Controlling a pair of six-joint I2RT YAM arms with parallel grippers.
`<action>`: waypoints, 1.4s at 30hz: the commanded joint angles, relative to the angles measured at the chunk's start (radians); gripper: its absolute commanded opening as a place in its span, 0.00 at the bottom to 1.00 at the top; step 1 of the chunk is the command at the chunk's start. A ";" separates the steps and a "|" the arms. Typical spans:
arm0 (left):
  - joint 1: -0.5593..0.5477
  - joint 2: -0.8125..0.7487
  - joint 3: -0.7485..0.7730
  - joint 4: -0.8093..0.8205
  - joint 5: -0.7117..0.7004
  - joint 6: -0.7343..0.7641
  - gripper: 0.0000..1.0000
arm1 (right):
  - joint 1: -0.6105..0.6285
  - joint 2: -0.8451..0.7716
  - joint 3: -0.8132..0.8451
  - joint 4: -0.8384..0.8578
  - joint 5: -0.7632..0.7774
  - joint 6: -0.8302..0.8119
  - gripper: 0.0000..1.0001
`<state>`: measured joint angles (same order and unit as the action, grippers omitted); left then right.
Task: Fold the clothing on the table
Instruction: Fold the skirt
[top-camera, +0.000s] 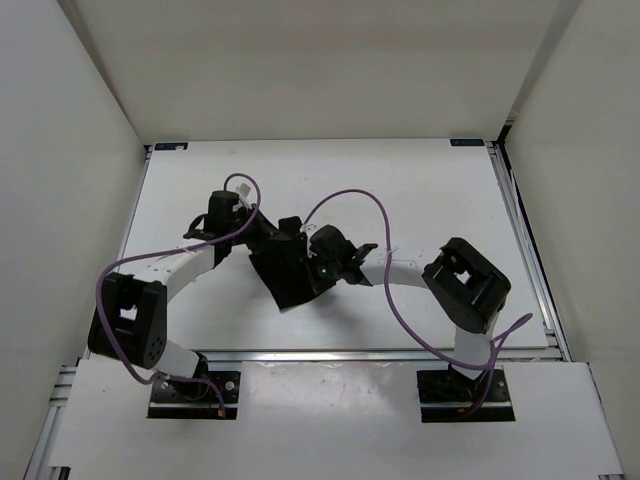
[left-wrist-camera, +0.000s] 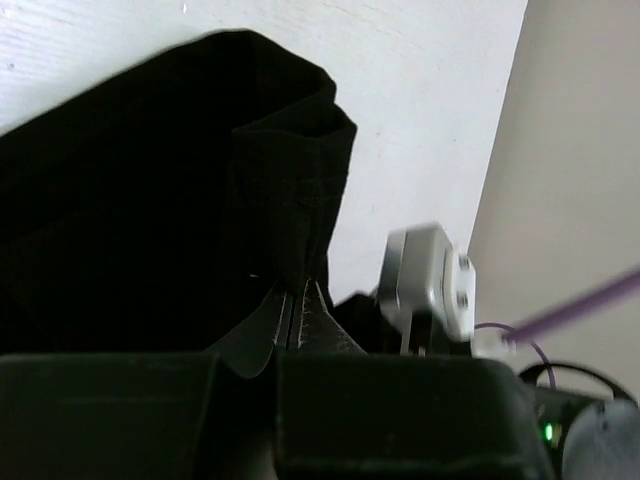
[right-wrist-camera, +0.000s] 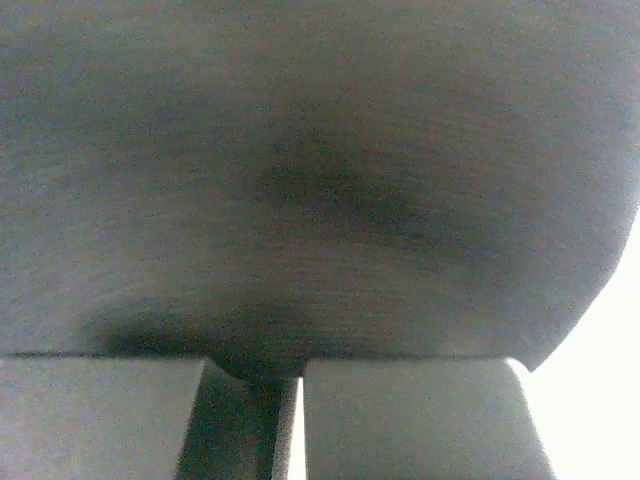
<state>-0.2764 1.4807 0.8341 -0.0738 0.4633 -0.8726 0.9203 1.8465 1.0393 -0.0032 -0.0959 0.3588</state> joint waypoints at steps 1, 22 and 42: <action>-0.012 -0.086 -0.036 -0.024 0.002 0.004 0.00 | -0.035 0.000 0.021 -0.104 -0.024 0.043 0.00; -0.102 -0.312 -0.127 -0.446 -0.307 0.142 0.00 | -0.054 0.043 0.061 -0.116 -0.028 0.040 0.00; 0.012 -0.593 -0.271 -0.299 0.192 -0.025 0.59 | -0.181 -0.205 0.093 -0.320 -0.208 0.029 0.03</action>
<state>-0.2813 0.9112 0.5201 -0.4702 0.5728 -0.8314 0.7635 1.7374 1.0794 -0.2470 -0.2375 0.4061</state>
